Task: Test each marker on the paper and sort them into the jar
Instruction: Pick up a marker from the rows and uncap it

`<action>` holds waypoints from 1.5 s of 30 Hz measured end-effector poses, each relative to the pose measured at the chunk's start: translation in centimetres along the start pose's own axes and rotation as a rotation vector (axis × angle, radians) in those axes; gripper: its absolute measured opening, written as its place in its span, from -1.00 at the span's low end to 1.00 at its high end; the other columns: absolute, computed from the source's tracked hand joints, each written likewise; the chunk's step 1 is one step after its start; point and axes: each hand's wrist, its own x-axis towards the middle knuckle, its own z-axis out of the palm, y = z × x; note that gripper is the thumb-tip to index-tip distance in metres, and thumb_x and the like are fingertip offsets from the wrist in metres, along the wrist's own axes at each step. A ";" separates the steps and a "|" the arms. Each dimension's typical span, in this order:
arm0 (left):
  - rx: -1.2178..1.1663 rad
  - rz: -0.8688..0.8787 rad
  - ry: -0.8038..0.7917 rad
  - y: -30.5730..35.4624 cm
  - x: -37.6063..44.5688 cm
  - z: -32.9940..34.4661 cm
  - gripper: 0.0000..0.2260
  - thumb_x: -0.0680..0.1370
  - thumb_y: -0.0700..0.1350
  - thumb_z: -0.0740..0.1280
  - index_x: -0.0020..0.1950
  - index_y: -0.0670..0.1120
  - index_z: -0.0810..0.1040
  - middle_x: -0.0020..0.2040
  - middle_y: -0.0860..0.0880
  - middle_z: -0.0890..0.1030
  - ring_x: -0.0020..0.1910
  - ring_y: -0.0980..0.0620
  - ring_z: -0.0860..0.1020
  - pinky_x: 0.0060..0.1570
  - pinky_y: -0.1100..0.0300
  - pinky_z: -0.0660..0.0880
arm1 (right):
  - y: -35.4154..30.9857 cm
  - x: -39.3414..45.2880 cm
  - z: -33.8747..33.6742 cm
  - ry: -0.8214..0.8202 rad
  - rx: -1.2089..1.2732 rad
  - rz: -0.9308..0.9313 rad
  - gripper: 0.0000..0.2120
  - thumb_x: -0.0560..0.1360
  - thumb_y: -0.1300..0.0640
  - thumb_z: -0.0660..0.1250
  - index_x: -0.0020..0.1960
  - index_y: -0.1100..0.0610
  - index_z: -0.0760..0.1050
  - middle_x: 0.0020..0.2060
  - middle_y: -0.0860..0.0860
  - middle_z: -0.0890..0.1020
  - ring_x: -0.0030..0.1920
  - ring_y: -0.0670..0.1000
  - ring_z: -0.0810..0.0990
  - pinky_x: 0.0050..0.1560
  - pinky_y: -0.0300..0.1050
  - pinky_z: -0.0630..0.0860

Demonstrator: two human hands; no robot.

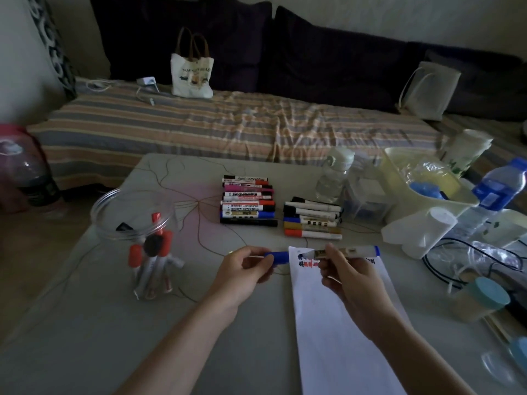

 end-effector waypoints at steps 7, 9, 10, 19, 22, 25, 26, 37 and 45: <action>-0.112 0.003 -0.094 0.5 -0.1 1.1 -0.88 0.55 -0.23 0.36 0.07 -0.14 0.62 -0.07 -0.12 0.71 -0.08 0.00 0.67 0.03 0.17 0.59 | 0.2 0.3 0.5 -0.052 -0.011 -0.011 -0.69 0.44 0.01 0.38 -0.04 0.27 0.61 -0.26 0.10 0.66 -0.24 -0.01 0.61 -0.14 -0.11 0.54; -0.101 0.009 -0.106 0.5 -0.1 1.4 -0.89 0.55 -0.21 0.36 0.06 -0.12 0.63 -0.08 -0.09 0.71 -0.08 0.02 0.68 0.07 0.15 0.59 | 0.3 0.2 0.6 -0.053 -0.049 -0.024 -0.67 0.39 -0.01 0.40 -0.07 0.26 0.61 -0.30 0.06 0.65 -0.26 -0.01 0.59 -0.14 -0.12 0.54; -0.089 0.014 -0.108 0.5 0.0 1.6 -0.89 0.55 -0.21 0.36 0.05 -0.11 0.63 -0.08 -0.08 0.71 -0.09 0.02 0.68 0.07 0.15 0.59 | 0.4 0.2 0.6 -0.047 -0.068 -0.038 -0.68 0.38 -0.02 0.40 -0.09 0.25 0.60 -0.33 0.04 0.65 -0.28 -0.02 0.58 -0.14 -0.13 0.55; 0.030 0.186 -0.034 0.4 -1.3 2.9 -0.86 0.53 -0.25 0.38 0.05 -0.09 0.64 -0.17 -0.02 0.72 -0.17 0.08 0.69 -0.13 0.33 0.57 | 0.5 0.1 0.2 -0.053 -0.067 -0.087 -0.64 0.36 -0.05 0.39 -0.10 0.27 0.59 -0.34 0.06 0.60 -0.29 -0.01 0.53 -0.08 -0.08 0.52; 0.057 0.244 -0.014 0.2 -1.6 3.1 -0.85 0.52 -0.27 0.39 0.05 -0.10 0.63 -0.18 -0.01 0.71 -0.19 0.09 0.68 -0.16 0.35 0.56 | 0.4 0.0 0.0 -0.086 -0.027 -0.055 -0.64 0.35 -0.02 0.39 -0.07 0.28 0.58 -0.31 0.09 0.58 -0.28 -0.02 0.52 -0.08 -0.10 0.52; 0.064 0.302 -0.021 0.4 -1.8 3.1 -0.85 0.51 -0.29 0.39 0.03 -0.10 0.64 -0.18 -0.03 0.71 -0.20 0.06 0.69 -0.12 0.30 0.59 | 0.2 -0.1 -0.3 -0.109 0.042 0.003 -0.70 0.37 0.02 0.39 -0.09 0.27 0.58 -0.32 0.07 0.57 -0.27 -0.01 0.51 -0.04 -0.09 0.51; 0.073 0.315 -0.026 0.4 -1.7 3.1 -0.85 0.51 -0.29 0.39 0.03 -0.10 0.63 -0.17 -0.03 0.71 -0.19 0.05 0.69 -0.11 0.28 0.59 | 0.2 -0.2 -0.3 -0.113 0.061 0.015 -0.71 0.38 0.02 0.39 -0.10 0.26 0.58 -0.33 0.07 0.56 -0.27 -0.02 0.51 -0.04 -0.09 0.51; 0.085 0.208 -0.023 1.1 -0.1 1.5 -0.81 0.54 -0.29 0.35 0.06 -0.04 0.63 -0.07 -0.04 0.70 -0.09 0.08 0.68 -0.06 0.31 0.57 | -0.3 1.2 -5.1 -0.045 -0.116 -0.032 -0.77 0.49 0.01 0.38 -0.08 0.18 0.62 -0.36 0.05 0.56 -0.37 -0.06 0.49 -0.31 -0.20 0.47; 0.302 0.219 0.025 0.2 1.5 0.6 -0.75 0.57 -0.20 0.34 0.22 0.02 0.55 0.10 0.05 0.64 -0.02 0.16 0.62 -0.12 0.42 0.49 | 2.0 3.0 -5.0 -0.232 -1.103 -0.371 -0.89 0.53 -0.02 0.33 0.05 -0.11 0.55 -0.21 -0.16 0.63 -0.21 -0.18 0.60 -0.18 -0.38 0.52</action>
